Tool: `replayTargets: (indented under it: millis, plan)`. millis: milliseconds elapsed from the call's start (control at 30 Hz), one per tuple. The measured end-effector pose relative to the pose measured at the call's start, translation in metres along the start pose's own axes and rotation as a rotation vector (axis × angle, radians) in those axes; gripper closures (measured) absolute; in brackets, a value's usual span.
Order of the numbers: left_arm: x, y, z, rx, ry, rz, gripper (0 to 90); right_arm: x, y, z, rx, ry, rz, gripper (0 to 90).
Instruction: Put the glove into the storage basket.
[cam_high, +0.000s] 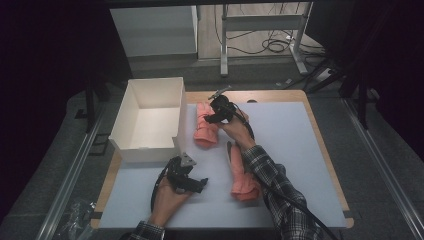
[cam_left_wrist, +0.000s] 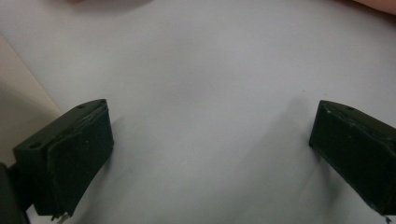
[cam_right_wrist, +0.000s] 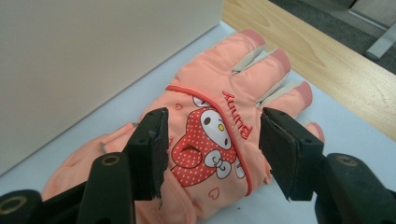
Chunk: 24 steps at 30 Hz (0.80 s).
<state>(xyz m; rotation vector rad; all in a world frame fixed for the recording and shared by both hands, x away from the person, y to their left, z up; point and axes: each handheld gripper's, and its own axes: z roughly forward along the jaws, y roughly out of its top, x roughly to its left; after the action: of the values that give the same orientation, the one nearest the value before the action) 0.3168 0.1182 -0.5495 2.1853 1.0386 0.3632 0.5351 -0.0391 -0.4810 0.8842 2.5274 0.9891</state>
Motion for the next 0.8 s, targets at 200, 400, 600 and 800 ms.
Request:
replayTargets:
  millis: [200,400,600,800]
  plan:
    - [0.0,0.0,0.0,0.0,0.0,0.001,0.0,-0.003,-0.005,0.016,0.042,-0.004,0.015,41.8]
    - [0.0,0.0,0.0,0.0,0.0,0.001,0.0,-0.009,-0.009,0.031,0.075,0.054,0.068,51.1]
    - [0.0,0.0,0.0,0.0,0.0,0.001,0.0,-0.009,-0.011,0.033,0.073,0.09,0.106,76.1]
    - [0.0,0.0,0.0,0.0,0.0,0.001,0.0,-0.008,-0.008,0.026,0.085,0.076,0.107,85.7]
